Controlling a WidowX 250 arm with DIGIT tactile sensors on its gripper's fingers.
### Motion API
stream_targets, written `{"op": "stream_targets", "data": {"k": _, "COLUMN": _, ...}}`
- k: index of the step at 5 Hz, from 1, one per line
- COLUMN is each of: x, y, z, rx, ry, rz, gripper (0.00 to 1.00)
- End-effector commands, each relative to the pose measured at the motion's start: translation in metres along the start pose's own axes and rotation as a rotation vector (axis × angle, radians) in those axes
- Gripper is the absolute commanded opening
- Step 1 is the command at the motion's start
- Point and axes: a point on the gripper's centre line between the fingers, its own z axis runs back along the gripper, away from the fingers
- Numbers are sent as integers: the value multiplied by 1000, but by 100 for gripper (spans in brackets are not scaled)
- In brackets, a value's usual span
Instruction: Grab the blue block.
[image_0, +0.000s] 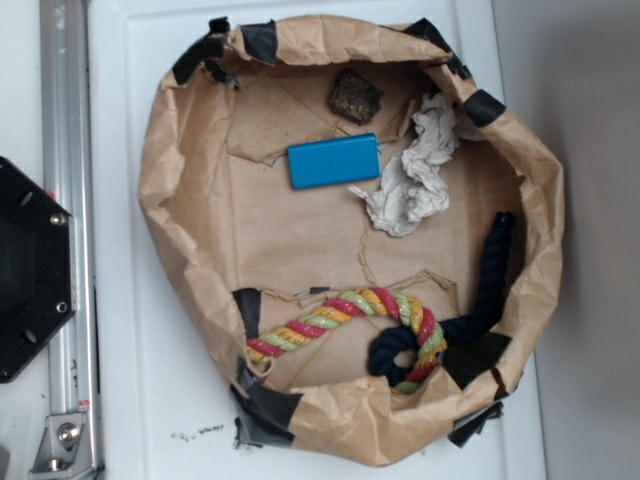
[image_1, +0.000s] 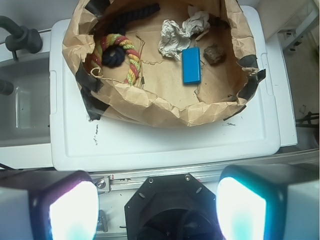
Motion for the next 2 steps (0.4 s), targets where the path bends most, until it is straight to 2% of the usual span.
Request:
{"op": "stream_targets", "data": {"k": 1, "x": 0, "y": 0, "z": 0, "rx": 0, "ry": 0, "rz": 0, "gripper": 100}}
{"op": "stream_targets", "data": {"k": 2, "x": 48, "y": 16, "z": -25, "rx": 37, "ry": 84, "rz": 47, "gripper": 100}}
